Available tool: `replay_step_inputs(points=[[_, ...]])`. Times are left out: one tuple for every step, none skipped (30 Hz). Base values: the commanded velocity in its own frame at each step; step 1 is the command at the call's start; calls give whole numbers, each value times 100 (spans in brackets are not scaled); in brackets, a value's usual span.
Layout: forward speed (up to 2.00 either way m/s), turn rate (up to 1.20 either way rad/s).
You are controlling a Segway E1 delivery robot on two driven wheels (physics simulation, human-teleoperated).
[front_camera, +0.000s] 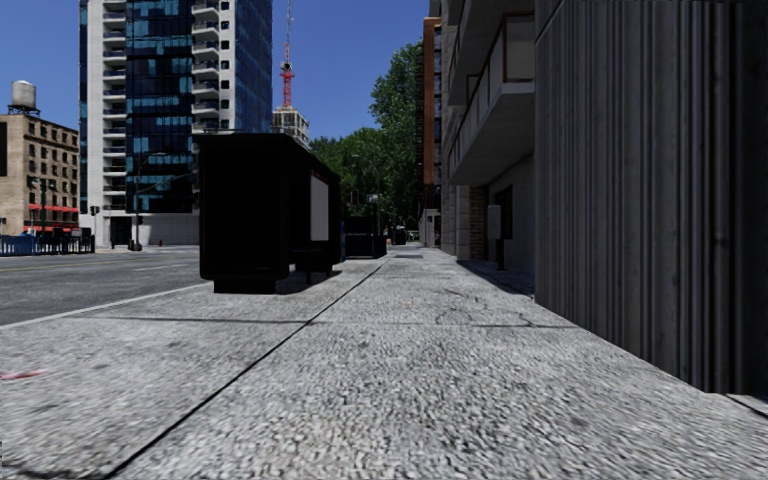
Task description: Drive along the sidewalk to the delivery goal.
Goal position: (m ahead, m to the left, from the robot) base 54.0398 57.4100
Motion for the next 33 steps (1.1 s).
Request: replay_step_inputs(points=[[200,0],[200,0],[200,0],[200,0],[200,0],[200,0],[200,0],[200,0],[200,0],[200,0],[200,0],[200,0],[200,0],[200,0],[200,0],[200,0],[200,0],[200,0],[200,0],[200,0],[200,0],[200,0],[200,-5],[200,-14],[200,-21],[200,-21],[200,-28],[200,-31],[200,-34],[200,-34],[200,-35],[200,-35],[200,-35]])
